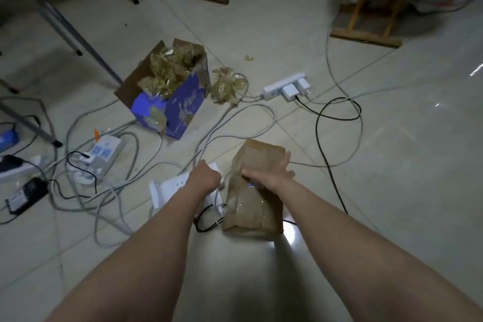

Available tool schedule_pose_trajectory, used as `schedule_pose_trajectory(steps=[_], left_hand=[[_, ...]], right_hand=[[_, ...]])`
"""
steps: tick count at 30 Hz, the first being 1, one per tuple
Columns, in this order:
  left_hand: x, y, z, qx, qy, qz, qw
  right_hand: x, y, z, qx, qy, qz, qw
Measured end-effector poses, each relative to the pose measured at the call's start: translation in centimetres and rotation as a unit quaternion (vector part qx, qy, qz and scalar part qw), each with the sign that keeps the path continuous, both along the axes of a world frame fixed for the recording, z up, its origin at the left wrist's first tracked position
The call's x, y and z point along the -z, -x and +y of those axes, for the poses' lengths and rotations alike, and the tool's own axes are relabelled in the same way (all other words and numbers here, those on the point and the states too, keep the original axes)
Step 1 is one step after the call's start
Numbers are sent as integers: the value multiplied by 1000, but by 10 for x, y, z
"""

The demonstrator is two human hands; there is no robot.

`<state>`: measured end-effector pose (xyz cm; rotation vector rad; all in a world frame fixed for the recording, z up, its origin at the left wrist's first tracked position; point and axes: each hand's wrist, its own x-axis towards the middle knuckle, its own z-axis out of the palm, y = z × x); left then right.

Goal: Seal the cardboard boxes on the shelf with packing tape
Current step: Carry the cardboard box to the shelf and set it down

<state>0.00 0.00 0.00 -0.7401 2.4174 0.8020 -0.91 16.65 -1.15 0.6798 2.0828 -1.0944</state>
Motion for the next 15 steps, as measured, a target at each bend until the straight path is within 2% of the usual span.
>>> schedule_pose_trajectory(steps=[5, 8, 12, 15], left_hand=[[8, 0, -6, -20, -22, -4, 1000], [3, 7, -9, -32, -33, 4, 999], [-4, 15, -7, -61, -67, -2, 996], [-12, 22, -3, -97, -104, -5, 990]], right_hand=[[9, -14, -22, -8, -44, -29, 999], [7, -2, -22, -16, -60, -15, 998], [-9, 13, -6, -19, -102, 82, 991], [-32, 35, 6, -60, -154, 177, 970]])
